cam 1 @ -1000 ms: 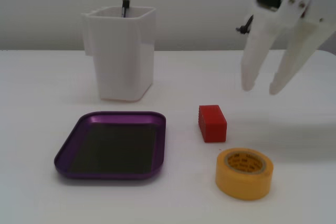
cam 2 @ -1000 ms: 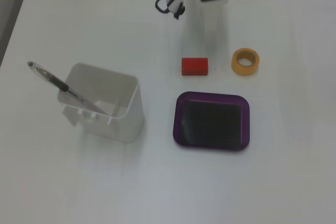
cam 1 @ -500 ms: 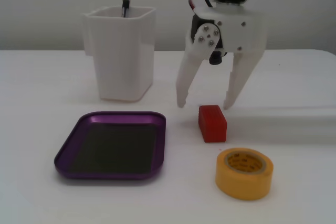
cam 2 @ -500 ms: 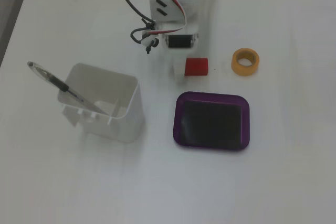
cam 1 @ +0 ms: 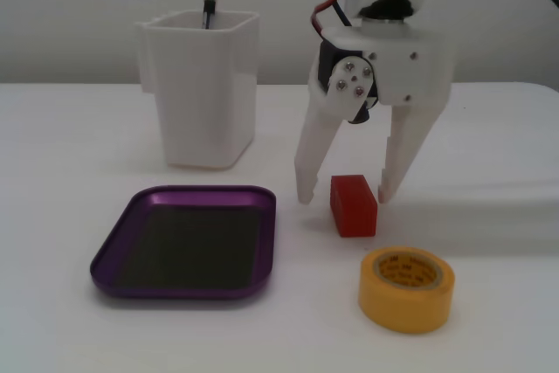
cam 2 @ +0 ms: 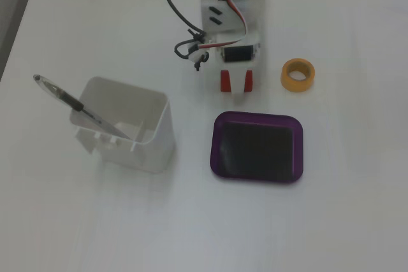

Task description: Pick up the red cube and place it in the box.

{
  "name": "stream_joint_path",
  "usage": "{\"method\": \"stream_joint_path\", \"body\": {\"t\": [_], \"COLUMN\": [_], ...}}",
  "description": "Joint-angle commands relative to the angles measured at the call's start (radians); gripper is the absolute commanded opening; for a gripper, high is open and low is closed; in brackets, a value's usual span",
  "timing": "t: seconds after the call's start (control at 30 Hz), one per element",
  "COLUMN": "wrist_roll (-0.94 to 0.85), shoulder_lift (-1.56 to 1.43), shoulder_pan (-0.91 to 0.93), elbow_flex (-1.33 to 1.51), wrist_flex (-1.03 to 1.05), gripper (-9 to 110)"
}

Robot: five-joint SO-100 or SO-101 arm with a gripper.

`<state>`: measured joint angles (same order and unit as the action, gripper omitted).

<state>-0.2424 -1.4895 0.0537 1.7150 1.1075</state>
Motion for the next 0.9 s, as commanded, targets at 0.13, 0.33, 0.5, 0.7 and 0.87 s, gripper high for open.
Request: {"method": "stream_joint_path", "body": {"t": [0.13, 0.33, 0.5, 0.7, 0.87], "wrist_roll": [0.008, 0.006, 0.006, 0.021, 0.021], "shoulder_lift": [0.018, 0.129, 0.158, 0.12, -0.087], "shoulder_pan": [-0.009, -0.008, -0.009, -0.011, -0.023], "elbow_flex": [-0.035, -0.037, -0.048, -0.084, -0.164], "wrist_flex": [-0.006, -0.028, -0.028, 0.0, 0.11], "gripper": [22, 22, 7, -1, -1]}}
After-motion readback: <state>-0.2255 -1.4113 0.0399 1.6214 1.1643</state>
